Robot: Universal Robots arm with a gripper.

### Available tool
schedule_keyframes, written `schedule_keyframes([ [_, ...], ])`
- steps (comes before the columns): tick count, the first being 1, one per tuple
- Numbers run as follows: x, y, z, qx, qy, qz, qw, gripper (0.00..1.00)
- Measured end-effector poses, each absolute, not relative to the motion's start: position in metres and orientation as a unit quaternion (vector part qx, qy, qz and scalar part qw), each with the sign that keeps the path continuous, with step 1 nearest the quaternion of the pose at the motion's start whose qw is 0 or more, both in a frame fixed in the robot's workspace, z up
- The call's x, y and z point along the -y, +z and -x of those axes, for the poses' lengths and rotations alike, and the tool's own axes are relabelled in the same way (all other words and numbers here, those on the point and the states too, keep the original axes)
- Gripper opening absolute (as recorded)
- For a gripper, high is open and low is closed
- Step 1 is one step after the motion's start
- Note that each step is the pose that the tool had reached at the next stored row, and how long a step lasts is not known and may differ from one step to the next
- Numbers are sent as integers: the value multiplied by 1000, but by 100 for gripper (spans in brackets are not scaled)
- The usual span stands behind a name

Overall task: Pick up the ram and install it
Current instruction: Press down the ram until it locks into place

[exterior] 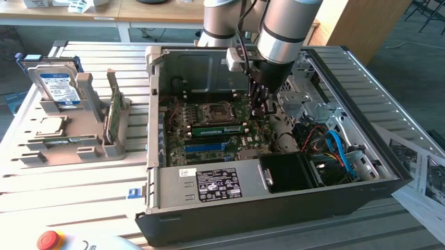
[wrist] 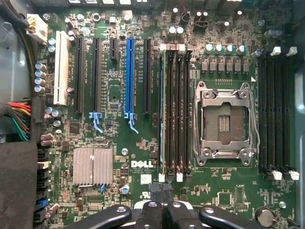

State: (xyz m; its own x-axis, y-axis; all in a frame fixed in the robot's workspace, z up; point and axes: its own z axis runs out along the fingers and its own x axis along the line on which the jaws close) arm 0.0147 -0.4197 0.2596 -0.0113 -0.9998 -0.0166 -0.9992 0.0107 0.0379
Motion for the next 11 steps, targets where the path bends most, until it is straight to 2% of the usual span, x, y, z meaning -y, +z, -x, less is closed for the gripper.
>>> schedule_keyframes([
  [11, 420, 245, -15, 711, -19, -703, 7, 11],
])
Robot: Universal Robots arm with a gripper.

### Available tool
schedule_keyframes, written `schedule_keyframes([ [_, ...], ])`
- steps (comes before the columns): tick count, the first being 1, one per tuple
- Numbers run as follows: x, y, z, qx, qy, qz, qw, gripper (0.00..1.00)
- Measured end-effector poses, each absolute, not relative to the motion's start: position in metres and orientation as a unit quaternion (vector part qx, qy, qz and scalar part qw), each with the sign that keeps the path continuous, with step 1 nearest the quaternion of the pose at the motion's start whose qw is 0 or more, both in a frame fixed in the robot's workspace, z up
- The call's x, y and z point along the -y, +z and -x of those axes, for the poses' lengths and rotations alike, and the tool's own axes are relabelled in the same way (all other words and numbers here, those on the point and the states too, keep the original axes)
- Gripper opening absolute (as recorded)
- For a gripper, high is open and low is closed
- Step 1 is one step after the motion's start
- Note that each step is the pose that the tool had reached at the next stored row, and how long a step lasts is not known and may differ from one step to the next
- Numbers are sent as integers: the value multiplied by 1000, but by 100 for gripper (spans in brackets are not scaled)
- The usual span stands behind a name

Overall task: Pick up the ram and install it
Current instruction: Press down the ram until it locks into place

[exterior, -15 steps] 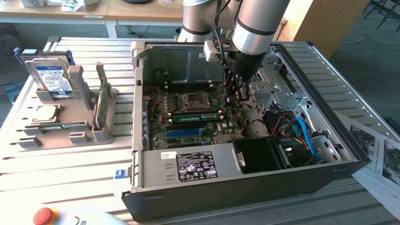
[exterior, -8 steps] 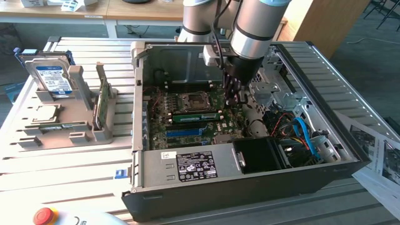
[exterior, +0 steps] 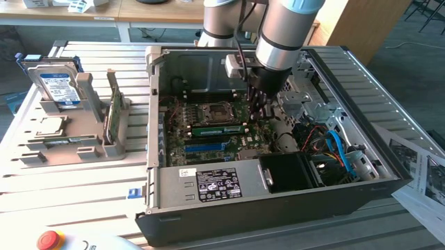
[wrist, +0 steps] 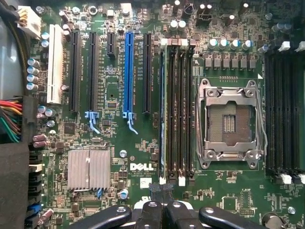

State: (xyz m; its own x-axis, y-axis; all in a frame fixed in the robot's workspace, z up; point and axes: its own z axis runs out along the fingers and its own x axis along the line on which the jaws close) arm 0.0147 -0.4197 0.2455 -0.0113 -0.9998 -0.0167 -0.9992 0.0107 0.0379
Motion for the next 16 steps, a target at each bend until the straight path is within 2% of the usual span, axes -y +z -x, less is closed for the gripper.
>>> schedule_keyframes([
  [16, 417, 241, -14, 711, -19, -703, 8, 11],
])
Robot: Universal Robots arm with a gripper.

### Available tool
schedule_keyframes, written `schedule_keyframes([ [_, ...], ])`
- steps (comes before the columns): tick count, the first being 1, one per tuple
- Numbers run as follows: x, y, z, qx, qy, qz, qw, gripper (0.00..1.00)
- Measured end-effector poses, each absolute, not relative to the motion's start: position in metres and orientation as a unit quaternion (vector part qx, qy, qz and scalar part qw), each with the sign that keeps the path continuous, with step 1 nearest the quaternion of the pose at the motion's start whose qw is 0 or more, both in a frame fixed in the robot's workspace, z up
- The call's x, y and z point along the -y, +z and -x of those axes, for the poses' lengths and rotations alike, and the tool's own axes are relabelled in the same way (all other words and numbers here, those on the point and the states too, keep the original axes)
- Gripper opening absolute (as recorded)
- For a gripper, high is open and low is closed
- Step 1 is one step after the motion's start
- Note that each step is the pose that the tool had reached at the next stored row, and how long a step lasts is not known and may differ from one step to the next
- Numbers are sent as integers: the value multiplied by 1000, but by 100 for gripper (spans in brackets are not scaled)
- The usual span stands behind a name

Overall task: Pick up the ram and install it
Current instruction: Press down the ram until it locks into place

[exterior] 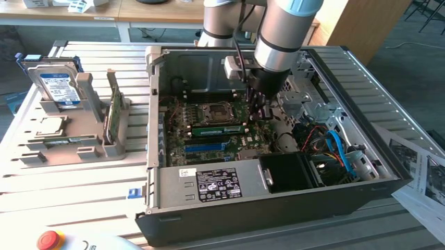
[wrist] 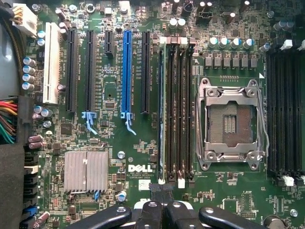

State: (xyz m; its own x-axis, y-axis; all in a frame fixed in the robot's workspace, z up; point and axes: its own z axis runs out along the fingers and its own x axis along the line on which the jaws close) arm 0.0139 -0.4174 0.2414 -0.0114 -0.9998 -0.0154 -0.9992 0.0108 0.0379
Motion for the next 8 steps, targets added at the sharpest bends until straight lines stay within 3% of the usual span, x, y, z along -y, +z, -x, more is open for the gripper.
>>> schedule_keyframes([
  [8, 413, 240, -11, 711, -17, -703, 9, 11],
])
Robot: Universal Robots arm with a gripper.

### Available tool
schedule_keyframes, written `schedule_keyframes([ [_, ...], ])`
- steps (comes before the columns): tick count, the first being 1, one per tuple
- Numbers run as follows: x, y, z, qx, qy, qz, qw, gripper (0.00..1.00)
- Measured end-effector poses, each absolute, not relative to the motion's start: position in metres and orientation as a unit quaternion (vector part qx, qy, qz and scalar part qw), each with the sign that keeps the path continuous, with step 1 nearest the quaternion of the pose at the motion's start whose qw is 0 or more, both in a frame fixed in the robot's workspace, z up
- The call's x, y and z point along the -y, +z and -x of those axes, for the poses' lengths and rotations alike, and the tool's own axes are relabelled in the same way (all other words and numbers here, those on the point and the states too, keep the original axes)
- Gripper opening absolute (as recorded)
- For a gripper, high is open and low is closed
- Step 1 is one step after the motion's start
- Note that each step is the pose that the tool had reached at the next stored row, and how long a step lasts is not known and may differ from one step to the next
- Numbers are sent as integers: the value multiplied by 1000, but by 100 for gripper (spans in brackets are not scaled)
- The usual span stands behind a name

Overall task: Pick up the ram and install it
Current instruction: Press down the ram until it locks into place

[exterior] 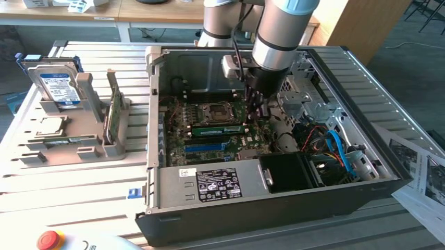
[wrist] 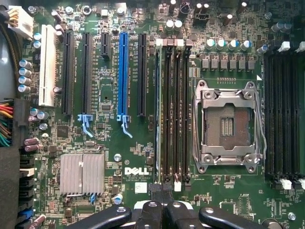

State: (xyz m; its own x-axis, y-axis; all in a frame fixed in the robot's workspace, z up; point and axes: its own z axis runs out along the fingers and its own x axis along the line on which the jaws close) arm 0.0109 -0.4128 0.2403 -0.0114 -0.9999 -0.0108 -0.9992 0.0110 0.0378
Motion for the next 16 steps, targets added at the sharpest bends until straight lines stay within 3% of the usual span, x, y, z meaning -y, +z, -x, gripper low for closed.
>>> schedule_keyframes([
  [16, 411, 234, -5, 711, -15, -703, 11, 11],
])
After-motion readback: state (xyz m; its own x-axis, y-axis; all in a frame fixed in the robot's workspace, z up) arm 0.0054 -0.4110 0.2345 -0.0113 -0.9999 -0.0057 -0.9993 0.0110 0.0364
